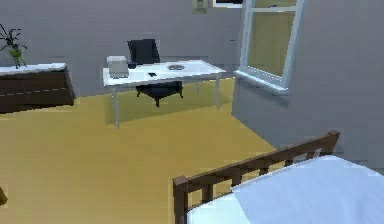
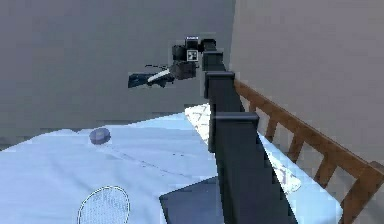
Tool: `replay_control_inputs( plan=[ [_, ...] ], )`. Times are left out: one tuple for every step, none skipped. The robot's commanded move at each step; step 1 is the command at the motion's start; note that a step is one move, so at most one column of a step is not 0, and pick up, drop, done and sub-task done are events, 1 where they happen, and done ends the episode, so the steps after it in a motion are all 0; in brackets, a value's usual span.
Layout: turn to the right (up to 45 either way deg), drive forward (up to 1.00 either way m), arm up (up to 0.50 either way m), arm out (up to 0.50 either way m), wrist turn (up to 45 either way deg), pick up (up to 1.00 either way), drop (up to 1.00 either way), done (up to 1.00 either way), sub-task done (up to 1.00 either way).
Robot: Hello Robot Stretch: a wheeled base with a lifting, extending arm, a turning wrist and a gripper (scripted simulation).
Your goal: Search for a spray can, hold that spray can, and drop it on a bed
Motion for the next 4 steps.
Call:
replay_control_inputs(
  plan=[
    [0.0,0.00,-0.40,0.00,0.0,0.00,0.00,0.00,0.00],
    [0.0,0.00,-0.32,0.00,0.0,0.00,0.00,0.00,0.00],
    [0.0,0.00,0.00,0.00,0.0,0.00,1.00,0.00,0.00],
    [0.0,0.00,0.10,0.00,0.0,0.00,0.00,0.00,0.00]
  ],
)
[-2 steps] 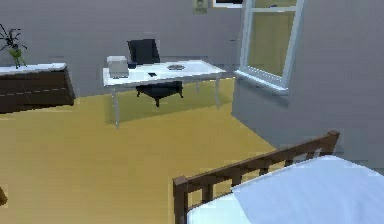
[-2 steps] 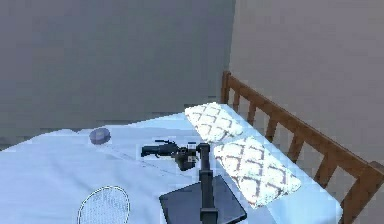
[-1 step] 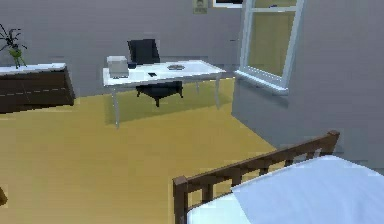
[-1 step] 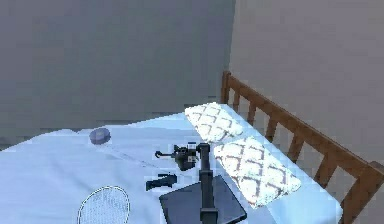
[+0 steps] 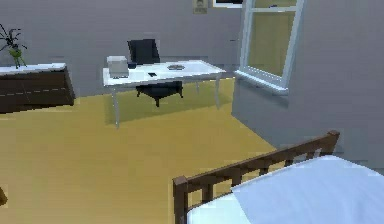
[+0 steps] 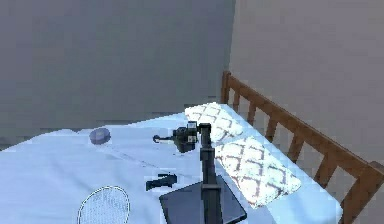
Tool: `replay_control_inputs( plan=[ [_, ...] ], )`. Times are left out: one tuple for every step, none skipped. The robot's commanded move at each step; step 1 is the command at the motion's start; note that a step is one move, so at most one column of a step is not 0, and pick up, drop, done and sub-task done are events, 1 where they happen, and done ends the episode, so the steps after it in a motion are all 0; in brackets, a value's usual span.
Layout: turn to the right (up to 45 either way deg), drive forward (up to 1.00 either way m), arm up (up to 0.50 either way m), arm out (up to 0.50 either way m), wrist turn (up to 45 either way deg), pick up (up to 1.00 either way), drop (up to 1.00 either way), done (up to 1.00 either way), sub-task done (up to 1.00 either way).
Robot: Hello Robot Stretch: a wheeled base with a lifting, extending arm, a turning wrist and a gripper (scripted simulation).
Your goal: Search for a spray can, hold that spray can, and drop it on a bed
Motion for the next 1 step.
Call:
replay_control_inputs(
  plan=[
    [0.0,0.00,0.00,-0.08,0.0,0.00,0.00,0.00,0.00]
  ],
)
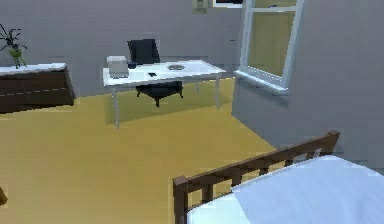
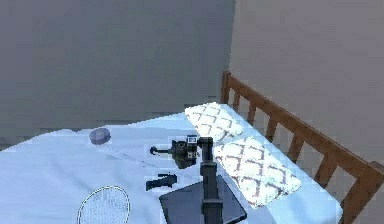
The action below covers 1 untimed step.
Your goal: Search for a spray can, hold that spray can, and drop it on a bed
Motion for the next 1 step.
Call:
replay_control_inputs(
  plan=[
    [0.0,0.00,0.00,0.00,0.0,0.00,0.00,1.00,0.00]
  ],
)
